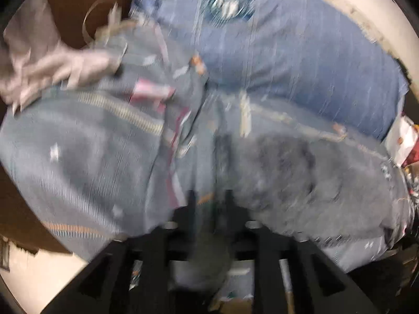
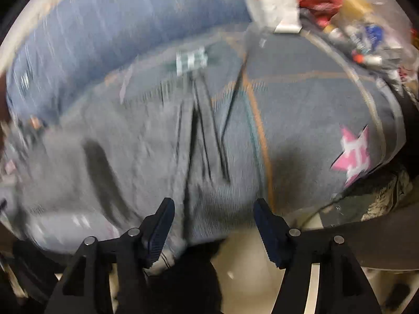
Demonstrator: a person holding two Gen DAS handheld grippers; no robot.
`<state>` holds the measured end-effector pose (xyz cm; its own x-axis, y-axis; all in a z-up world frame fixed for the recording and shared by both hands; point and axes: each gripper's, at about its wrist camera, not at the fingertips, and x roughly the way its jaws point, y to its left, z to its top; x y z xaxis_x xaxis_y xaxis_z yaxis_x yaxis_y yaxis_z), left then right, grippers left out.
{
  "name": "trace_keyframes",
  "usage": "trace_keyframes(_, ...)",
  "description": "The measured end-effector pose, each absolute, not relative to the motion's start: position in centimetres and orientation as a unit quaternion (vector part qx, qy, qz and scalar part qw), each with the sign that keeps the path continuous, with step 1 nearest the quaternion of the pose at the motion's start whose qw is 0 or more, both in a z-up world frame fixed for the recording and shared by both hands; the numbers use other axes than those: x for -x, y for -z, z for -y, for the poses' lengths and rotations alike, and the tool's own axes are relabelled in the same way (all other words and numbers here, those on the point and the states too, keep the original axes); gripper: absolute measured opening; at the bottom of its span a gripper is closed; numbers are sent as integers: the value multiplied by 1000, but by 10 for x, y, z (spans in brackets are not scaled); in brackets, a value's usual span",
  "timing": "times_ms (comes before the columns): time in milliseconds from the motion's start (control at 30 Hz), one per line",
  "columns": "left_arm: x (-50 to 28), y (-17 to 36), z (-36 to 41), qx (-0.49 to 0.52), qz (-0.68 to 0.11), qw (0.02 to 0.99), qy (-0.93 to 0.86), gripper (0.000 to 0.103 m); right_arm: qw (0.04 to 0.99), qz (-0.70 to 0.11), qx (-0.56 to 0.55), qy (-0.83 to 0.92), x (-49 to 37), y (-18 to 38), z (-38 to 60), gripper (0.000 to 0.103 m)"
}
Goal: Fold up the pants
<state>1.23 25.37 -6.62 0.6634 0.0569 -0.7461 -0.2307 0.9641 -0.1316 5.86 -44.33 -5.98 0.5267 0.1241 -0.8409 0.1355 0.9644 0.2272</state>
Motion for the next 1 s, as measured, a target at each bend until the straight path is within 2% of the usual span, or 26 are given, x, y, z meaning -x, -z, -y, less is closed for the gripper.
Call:
trace_keyframes(33,-14,59,-246,108,-388,912,-73,56,865,-478,-152,-1,-65,53,446,72)
trace_keyframes(67,-19,55,-238,108,-376,918,-67,61,864,-473,-175,-12,-74,49,446,73)
trace_keyframes(267,-60,94,-179,54,-420,905,-32,61,821,-522,-230,-4,-153,85,438,72)
trace_keyframes(300,-60,101,-174,44,-426,903,-38,61,815,-531,-231,-2,-163,93,437,67)
trace_keyframes(333,-67,116,-173,30,-441,895,-57,61,812,-540,-222,-6,-165,99,433,41)
trace_keyframes(367,-73,131,-176,25,-462,884,-72,61,813,-549,-192,-5,-171,99,424,23)
trace_keyframes(400,-77,143,-181,31,-480,873,-79,61,822,-547,-162,0,-171,95,417,13)
trace_keyframes(433,-78,151,-184,40,-489,867,-83,61,834,-538,-125,0,-173,84,407,8)
trace_keyframes(467,-77,160,-191,58,-494,864,-81,62,843,-529,-101,4,-175,74,401,7)
trace_keyframes(567,-72,161,-190,42,-484,871,-75,63,876,-479,-2,48,-185,32,389,7)
trace_keyframes(667,-72,163,-186,23,-480,874,-77,64,881,-465,42,78,-196,39,386,7)
trace_keyframes(733,-73,165,-185,23,-478,875,-77,65,850,-519,53,78,-211,86,387,22)
trace_keyframes(767,-73,164,-184,22,-478,875,-77,65,830,-550,44,76,-214,104,393,25)
trace_keyframes(800,-73,163,-183,20,-479,875,-75,65,851,-517,28,81,-205,100,395,26)
trace_keyframes(833,-70,161,-181,19,-478,875,-73,65,861,-501,12,85,-197,92,398,35)
trace_keyframes(900,-72,167,-185,22,-479,875,-69,65,877,-473,-24,84,-176,72,402,43)
trace_keyframes(1000,-74,169,-187,22,-479,875,-71,65,897,-441,-29,33,-138,42,377,44)
